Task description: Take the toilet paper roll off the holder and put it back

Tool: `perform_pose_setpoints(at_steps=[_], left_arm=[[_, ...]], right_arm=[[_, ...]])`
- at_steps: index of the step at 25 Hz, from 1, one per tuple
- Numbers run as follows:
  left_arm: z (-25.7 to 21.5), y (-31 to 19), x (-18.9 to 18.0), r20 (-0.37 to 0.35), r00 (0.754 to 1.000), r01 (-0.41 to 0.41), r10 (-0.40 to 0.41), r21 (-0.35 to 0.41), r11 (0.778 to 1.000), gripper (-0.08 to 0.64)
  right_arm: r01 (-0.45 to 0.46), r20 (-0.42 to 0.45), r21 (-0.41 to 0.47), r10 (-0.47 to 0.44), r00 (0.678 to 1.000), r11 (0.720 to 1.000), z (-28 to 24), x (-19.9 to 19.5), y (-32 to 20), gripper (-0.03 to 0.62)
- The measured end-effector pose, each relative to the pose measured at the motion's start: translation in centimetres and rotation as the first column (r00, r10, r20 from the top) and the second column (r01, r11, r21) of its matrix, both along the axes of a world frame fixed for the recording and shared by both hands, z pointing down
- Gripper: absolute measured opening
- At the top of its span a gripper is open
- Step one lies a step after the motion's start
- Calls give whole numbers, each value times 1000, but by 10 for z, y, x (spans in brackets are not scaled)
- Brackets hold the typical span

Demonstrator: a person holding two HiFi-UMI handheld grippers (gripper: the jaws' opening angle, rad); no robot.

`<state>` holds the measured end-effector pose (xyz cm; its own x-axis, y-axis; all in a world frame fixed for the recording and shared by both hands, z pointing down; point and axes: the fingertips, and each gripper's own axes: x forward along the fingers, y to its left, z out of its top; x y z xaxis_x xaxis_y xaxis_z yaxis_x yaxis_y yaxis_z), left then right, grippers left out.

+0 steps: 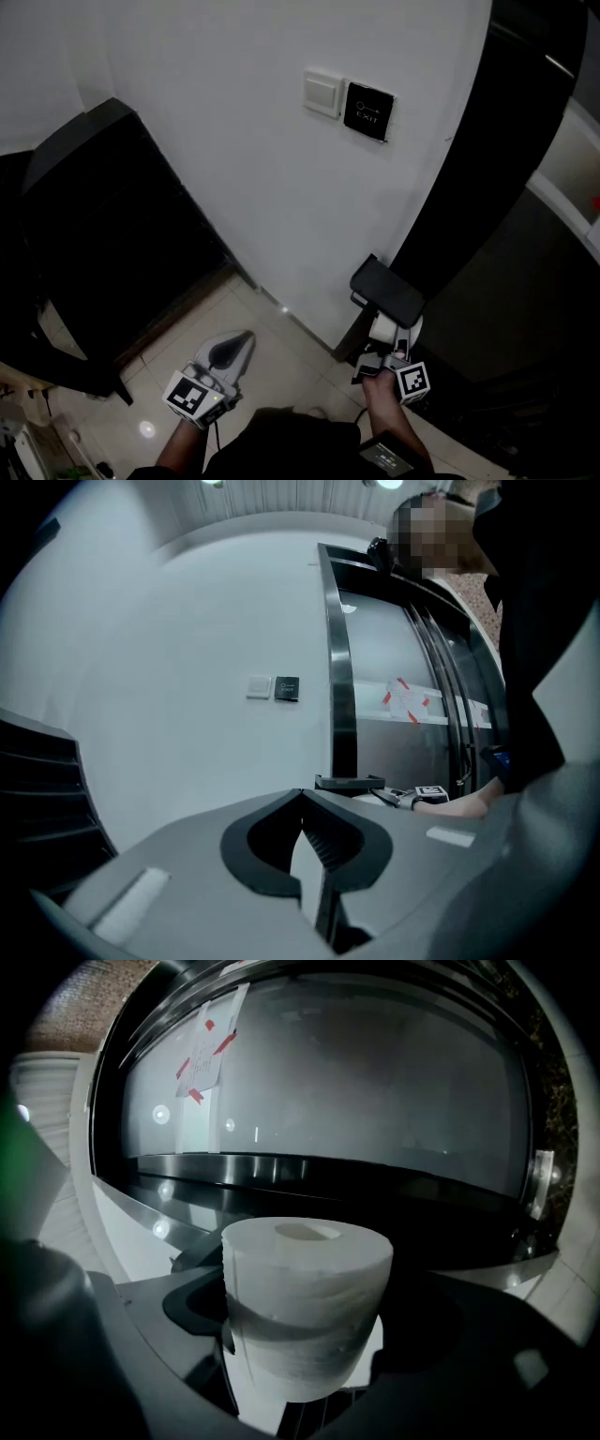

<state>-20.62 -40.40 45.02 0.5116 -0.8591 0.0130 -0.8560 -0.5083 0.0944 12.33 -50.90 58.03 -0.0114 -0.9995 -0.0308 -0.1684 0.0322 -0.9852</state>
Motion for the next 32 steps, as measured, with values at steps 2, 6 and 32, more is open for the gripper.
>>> perform_pose_setpoints(at_steps=[2,6,32], left_arm=[[-2,0,-2,9,1000,1,-2,5,1000,2],[-1,1,-9,13,1000,25,-25,3,1000,2],[10,10,-19,17,999,32,-32,-14,999,2]], right_arm=[[14,-4,1,-14,1000,1000,-1,-10,-4,463],[41,-35,1,-41,999,999,-2,-23,-15,462],[334,-148,-53,-339,929,941,8,-106,-10,482]])
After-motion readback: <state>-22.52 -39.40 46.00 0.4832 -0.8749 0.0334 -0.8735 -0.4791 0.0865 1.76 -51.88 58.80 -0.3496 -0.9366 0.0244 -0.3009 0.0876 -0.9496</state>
